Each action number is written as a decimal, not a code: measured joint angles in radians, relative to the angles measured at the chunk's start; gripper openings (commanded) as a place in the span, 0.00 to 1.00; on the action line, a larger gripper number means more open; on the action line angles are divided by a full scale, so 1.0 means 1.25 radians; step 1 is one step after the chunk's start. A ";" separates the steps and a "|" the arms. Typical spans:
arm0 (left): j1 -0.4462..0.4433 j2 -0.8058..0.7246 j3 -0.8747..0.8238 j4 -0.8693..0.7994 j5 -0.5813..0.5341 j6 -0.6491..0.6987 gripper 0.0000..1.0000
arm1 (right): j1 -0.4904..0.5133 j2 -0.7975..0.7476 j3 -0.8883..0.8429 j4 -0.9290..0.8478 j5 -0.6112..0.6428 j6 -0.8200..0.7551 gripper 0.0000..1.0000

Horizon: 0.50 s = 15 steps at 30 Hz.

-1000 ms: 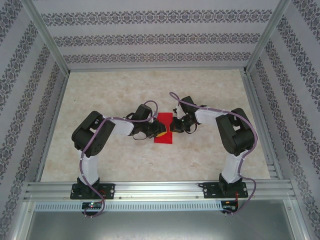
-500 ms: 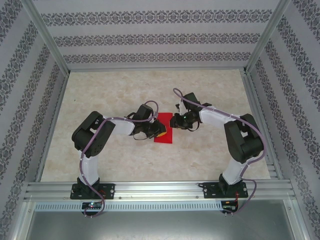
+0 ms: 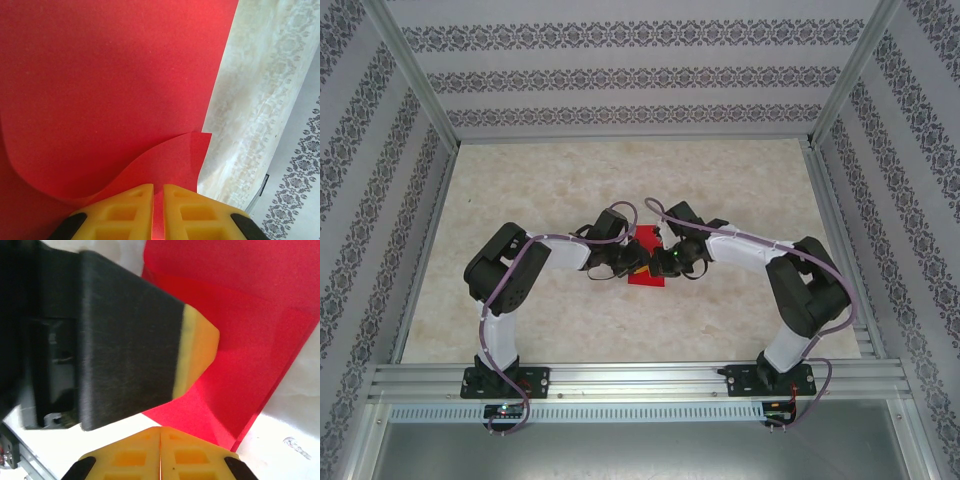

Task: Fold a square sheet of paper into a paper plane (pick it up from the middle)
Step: Fold the triangle a second time at the center of the table.

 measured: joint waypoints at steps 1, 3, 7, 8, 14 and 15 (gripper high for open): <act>0.000 0.000 0.000 0.000 0.000 0.000 0.15 | 0.000 0.011 0.000 0.000 0.001 0.000 0.07; 0.000 0.000 0.000 0.000 0.000 0.000 0.15 | 0.000 0.029 0.000 0.000 0.002 0.001 0.07; 0.000 0.000 0.000 0.000 -0.001 0.000 0.15 | 0.000 0.049 0.001 -0.001 0.009 0.000 0.07; 0.000 0.000 0.000 0.000 -0.001 0.000 0.15 | 0.000 0.050 0.001 -0.001 0.011 0.000 0.07; 0.000 0.000 0.000 -0.001 -0.003 0.000 0.15 | 0.000 0.060 0.001 -0.001 0.023 0.000 0.07; 0.000 0.000 0.000 -0.001 -0.003 0.000 0.15 | 0.000 0.061 0.002 -0.001 0.023 0.000 0.07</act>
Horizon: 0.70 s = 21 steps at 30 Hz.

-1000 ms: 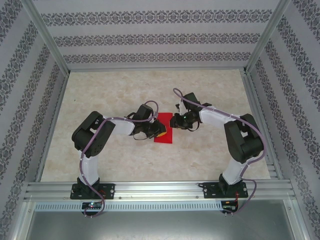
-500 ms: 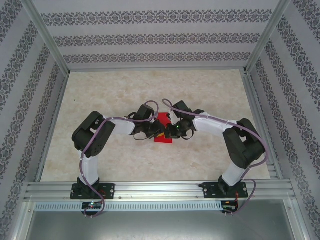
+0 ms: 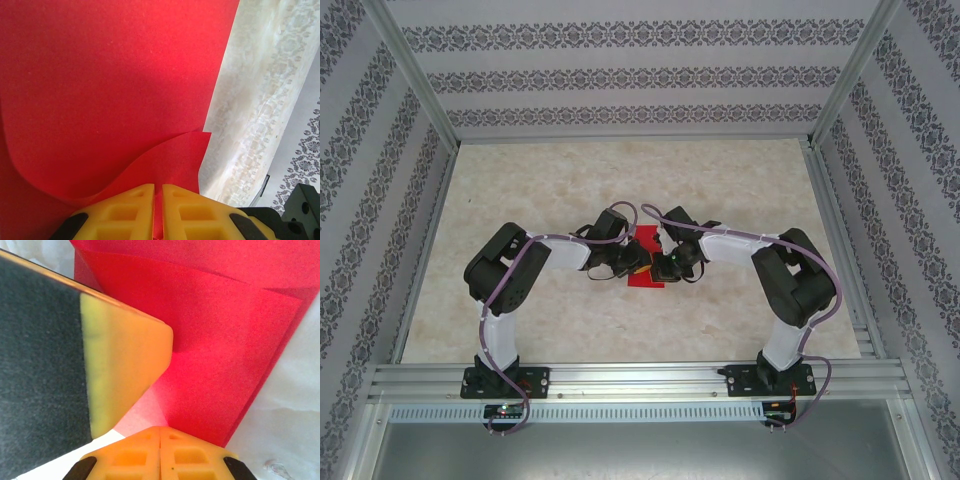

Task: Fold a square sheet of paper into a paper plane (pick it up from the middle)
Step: Fold the triangle a second time at the center of the table.

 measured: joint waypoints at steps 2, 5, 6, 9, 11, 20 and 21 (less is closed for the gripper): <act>0.000 0.000 0.000 0.000 0.000 0.000 0.15 | 0.000 0.001 0.000 0.000 0.001 0.000 0.07; 0.000 0.000 0.000 -0.001 0.000 0.000 0.15 | -0.004 0.003 0.000 0.000 0.002 -0.001 0.07; 0.000 0.000 0.001 -0.002 0.000 0.000 0.15 | -0.005 0.004 0.000 0.000 0.002 -0.001 0.07; 0.000 0.000 0.001 -0.002 -0.001 0.000 0.15 | -0.013 0.004 -0.010 0.011 -0.002 -0.001 0.08; 0.000 0.000 0.001 -0.002 -0.001 0.000 0.15 | -0.018 0.004 -0.024 0.032 -0.016 -0.002 0.08; 0.000 0.000 0.001 -0.002 -0.001 0.000 0.15 | -0.039 -0.005 -0.051 0.076 -0.086 0.006 0.10; 0.000 0.000 0.001 -0.002 -0.001 0.000 0.15 | -0.039 -0.009 -0.051 0.075 -0.089 0.007 0.10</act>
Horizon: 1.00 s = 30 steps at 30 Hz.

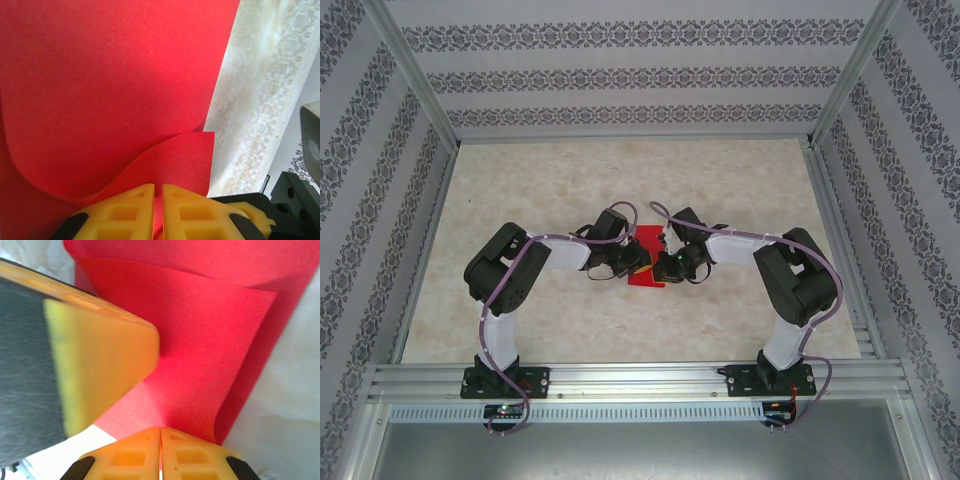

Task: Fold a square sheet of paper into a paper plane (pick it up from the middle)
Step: Fold the triangle a second time at the center of the table.

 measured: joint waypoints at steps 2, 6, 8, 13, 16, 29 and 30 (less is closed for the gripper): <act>0.000 0.000 0.000 0.000 0.000 0.000 0.15 | -0.001 -0.011 0.007 -0.006 -0.005 0.002 0.10; 0.000 0.000 0.000 0.000 -0.002 0.000 0.15 | -0.003 -0.016 0.038 -0.016 -0.005 0.002 0.10; 0.000 0.000 0.001 0.000 -0.003 0.000 0.15 | -0.003 -0.014 0.043 -0.025 -0.002 0.001 0.10; 0.000 0.000 0.001 -0.002 -0.005 0.000 0.15 | -0.003 -0.001 0.052 -0.037 -0.003 -0.003 0.10; 0.000 0.000 0.002 -0.003 -0.005 0.000 0.15 | -0.003 0.007 0.056 -0.045 -0.002 -0.006 0.10; 0.000 0.000 0.002 -0.003 -0.005 0.000 0.14 | -0.003 0.035 0.043 -0.057 0.010 -0.026 0.10; 0.000 0.000 0.002 -0.003 -0.005 0.000 0.14 | -0.003 0.035 0.040 -0.056 0.010 -0.028 0.10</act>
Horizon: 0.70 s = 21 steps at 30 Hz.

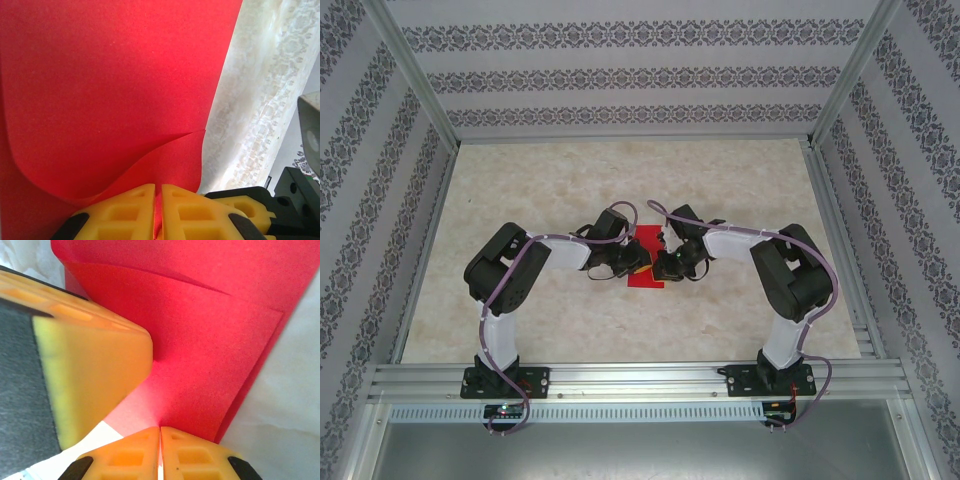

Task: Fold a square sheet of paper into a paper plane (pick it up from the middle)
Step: Fold the triangle a second time at the center of the table.

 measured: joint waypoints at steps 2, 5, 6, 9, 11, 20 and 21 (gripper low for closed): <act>0.000 0.000 0.000 0.000 0.000 0.000 0.14 | 0.000 -0.001 -0.008 0.007 -0.001 -0.001 0.10; 0.000 0.000 0.000 -0.001 -0.002 0.000 0.14 | 0.000 -0.011 -0.022 0.021 -0.001 -0.002 0.10; 0.000 0.000 0.000 -0.002 -0.003 0.000 0.14 | 0.000 -0.015 -0.029 0.026 -0.001 -0.001 0.10; 0.000 0.000 0.000 -0.002 -0.005 0.000 0.14 | 0.000 -0.029 -0.051 0.044 -0.001 0.000 0.10; -0.001 -0.001 0.000 -0.002 -0.006 0.000 0.14 | 0.000 -0.045 -0.070 0.050 0.000 0.000 0.10; -0.001 -0.001 0.000 -0.002 -0.006 0.000 0.14 | -0.011 -0.126 -0.087 -0.010 0.006 0.020 0.11; -0.001 -0.001 0.000 -0.002 -0.006 0.000 0.14 | -0.011 -0.127 -0.078 -0.009 0.006 0.022 0.10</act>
